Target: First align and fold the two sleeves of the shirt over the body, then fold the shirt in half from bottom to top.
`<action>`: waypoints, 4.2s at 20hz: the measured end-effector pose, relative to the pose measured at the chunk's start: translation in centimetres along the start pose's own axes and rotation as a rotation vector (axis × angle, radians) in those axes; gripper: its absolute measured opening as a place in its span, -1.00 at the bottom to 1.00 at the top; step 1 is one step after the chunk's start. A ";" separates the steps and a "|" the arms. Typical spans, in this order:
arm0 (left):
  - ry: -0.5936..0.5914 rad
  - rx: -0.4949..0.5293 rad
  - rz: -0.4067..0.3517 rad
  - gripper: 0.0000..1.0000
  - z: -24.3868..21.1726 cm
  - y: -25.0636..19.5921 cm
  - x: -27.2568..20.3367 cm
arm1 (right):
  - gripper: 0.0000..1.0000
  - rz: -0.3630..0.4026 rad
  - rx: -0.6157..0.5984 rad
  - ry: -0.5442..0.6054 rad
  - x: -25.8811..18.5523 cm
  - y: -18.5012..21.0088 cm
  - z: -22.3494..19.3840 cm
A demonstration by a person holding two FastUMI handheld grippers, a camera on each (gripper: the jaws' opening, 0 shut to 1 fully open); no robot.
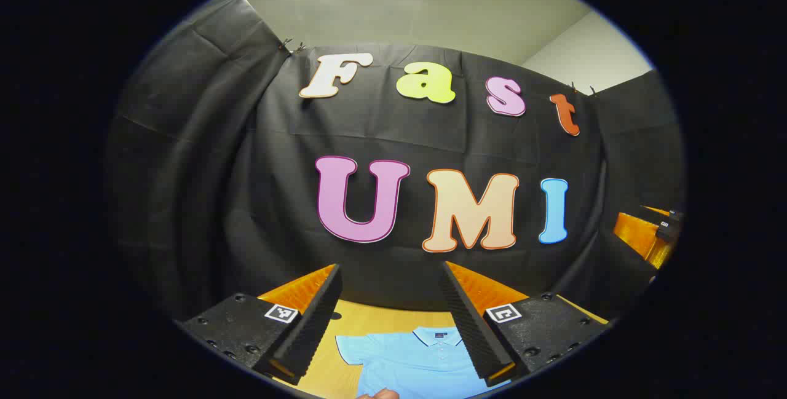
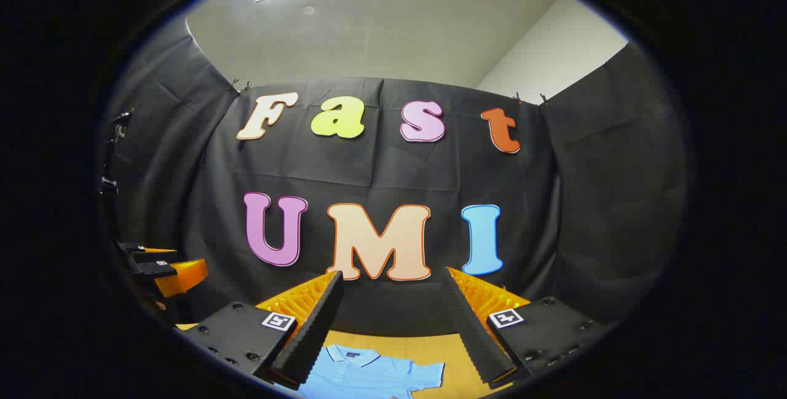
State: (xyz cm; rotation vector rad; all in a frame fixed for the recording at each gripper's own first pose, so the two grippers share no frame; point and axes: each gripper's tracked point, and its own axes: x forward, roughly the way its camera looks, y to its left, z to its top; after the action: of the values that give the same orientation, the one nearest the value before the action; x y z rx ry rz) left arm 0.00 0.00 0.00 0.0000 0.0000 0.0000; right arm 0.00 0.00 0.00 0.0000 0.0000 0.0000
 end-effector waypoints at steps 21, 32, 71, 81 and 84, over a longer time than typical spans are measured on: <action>-0.004 0.021 0.006 0.92 -0.3 -0.3 -0.2 | 0.99 -0.006 -0.079 0.033 0.5 -1.6 -2.8; -0.048 0.049 0.071 0.92 -0.7 -3.6 0.0 | 0.96 0.091 -0.077 0.228 3.1 -7.4 -15.6; 0.211 0.163 0.315 0.89 -7.7 -2.3 0.1 | 0.30 0.095 0.024 0.994 6.5 -12.0 -55.2; 0.225 0.158 0.299 0.91 -8.2 -2.7 0.6 | -0.95 0.084 0.124 0.967 7.3 -10.3 -53.9; 0.222 0.150 0.296 0.91 -8.2 -2.6 0.6 | -0.95 0.108 0.154 0.914 8.8 -8.4 -51.5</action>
State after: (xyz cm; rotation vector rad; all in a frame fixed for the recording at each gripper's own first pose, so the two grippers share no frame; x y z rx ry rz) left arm 0.59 -2.64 -8.19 0.1502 0.2224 0.2959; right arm 8.83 -8.41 -51.50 0.1542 0.9139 0.1082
